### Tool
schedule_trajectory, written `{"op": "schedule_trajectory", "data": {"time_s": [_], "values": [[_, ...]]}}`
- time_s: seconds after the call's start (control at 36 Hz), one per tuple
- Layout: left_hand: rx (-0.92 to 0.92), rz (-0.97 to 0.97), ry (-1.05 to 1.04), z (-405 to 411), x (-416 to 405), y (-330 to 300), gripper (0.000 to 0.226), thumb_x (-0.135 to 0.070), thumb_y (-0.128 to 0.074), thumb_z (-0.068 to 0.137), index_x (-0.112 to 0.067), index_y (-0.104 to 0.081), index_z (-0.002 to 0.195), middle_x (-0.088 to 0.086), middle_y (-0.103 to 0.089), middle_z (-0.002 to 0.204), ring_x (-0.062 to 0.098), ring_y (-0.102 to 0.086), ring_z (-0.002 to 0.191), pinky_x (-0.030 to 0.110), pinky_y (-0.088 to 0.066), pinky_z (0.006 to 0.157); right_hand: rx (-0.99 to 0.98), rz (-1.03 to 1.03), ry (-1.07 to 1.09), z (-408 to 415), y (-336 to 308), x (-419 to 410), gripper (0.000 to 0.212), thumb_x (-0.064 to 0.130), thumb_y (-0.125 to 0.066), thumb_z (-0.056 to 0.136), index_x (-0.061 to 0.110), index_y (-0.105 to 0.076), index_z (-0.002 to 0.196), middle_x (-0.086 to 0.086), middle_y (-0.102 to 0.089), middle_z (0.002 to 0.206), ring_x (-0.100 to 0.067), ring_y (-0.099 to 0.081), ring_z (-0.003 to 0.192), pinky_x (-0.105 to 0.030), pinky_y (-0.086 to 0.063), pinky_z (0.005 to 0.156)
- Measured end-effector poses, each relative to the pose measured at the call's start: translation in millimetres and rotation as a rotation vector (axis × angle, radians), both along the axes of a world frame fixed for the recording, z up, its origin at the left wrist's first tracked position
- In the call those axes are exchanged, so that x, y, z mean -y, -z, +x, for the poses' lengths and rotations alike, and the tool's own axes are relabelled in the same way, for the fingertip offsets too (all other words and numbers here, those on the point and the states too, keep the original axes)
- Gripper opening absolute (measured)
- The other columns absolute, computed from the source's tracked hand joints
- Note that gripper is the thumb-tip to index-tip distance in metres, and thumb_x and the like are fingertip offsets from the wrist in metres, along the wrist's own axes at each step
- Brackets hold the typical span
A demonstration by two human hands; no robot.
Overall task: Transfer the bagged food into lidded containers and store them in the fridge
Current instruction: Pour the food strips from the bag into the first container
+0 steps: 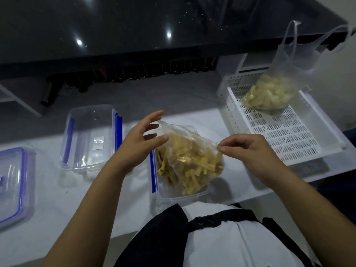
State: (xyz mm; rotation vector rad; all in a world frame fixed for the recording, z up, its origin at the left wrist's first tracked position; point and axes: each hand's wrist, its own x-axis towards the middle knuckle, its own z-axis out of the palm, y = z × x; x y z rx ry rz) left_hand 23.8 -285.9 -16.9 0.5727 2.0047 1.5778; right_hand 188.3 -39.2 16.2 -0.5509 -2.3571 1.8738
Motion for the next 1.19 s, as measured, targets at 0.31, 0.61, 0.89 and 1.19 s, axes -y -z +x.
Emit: {"op": "schedule_trajectory", "data": {"time_s": [0.31, 0.61, 0.89, 1.19], "values": [[-0.148, 0.216, -0.077, -19, -1, -23, 0.023, -0.011, -0.073, 0.088, -0.033, -0.076, 0.08, -0.009, -0.071, 0.118, 0.009, -0.068, 0.107, 0.022, -0.053, 0.088, -0.236, 0.027, 0.019, -6, -48, 18, 0.017, -0.005, -0.075, 0.079, 0.012, -0.077, 0.08, -0.011, -0.066, 0.099, -0.012, -0.068, 0.091, -0.02, -0.053, 0.08], [0.001, 0.403, -0.148, -12, 14, -21, 0.004, -0.029, -0.072, 0.086, -0.026, -0.071, 0.089, 0.002, -0.074, 0.097, 0.023, -0.07, 0.097, 0.041, -0.057, 0.092, -0.22, -0.04, 0.007, -20, -46, 23, 0.04, 0.032, -0.084, 0.071, 0.028, -0.073, 0.109, 0.011, -0.071, 0.102, -0.01, -0.07, 0.096, -0.027, -0.055, 0.085], [0.18, 0.24, -0.057, -3, 8, -1, 0.071, -0.025, -0.083, 0.078, -0.045, -0.047, 0.136, 0.003, -0.07, 0.123, 0.017, -0.065, 0.118, 0.027, -0.055, 0.093, 0.069, 0.008, 0.01, 0, 10, 34, 0.029, 0.027, -0.083, 0.079, 0.041, -0.074, 0.103, 0.016, -0.072, 0.114, -0.004, -0.066, 0.109, -0.045, -0.052, 0.1], [0.018, 0.374, -0.141, -2, -13, -23, 0.02, -0.012, -0.065, 0.093, -0.024, -0.08, 0.087, 0.003, -0.078, 0.089, 0.023, -0.075, 0.089, 0.031, -0.059, 0.079, -0.056, -0.415, 0.115, -26, -6, 41, 0.02, 0.01, -0.054, 0.101, 0.018, -0.065, 0.086, -0.024, -0.07, 0.11, -0.046, -0.068, 0.102, -0.057, -0.058, 0.085]]}}
